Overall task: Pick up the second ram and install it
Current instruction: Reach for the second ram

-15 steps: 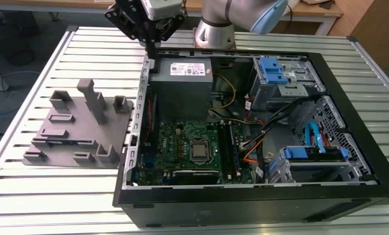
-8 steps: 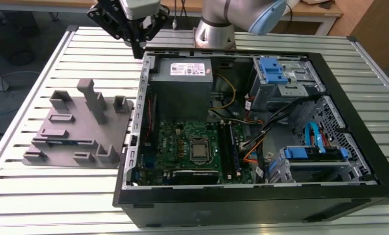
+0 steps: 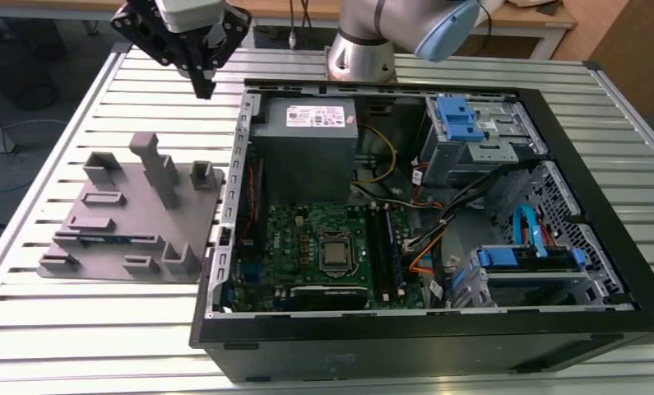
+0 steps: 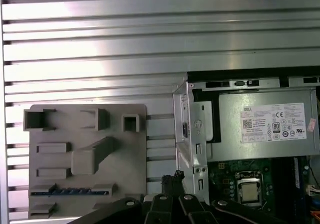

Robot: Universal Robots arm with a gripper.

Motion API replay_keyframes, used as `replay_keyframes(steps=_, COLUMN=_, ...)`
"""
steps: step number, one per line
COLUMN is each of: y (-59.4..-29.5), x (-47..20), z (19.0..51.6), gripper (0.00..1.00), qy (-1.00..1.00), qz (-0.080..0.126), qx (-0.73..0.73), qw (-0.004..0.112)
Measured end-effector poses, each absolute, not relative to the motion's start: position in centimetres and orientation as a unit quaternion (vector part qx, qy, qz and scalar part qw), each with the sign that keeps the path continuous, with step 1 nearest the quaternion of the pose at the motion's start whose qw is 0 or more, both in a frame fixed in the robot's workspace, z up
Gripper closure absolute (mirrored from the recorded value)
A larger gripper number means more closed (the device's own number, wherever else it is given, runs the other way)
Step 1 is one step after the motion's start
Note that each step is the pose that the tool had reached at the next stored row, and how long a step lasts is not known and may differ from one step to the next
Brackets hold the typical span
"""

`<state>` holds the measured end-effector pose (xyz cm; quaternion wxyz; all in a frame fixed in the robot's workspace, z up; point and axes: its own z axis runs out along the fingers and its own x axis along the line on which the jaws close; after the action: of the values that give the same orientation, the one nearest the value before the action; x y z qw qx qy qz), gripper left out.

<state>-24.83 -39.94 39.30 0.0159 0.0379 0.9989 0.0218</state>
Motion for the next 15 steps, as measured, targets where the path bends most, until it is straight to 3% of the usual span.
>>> replay_keyframes(steps=15, y=-40.4, x=-29.4, z=39.2, gripper=0.89, qy=0.999, qz=0.022, qx=0.038, qw=0.016)
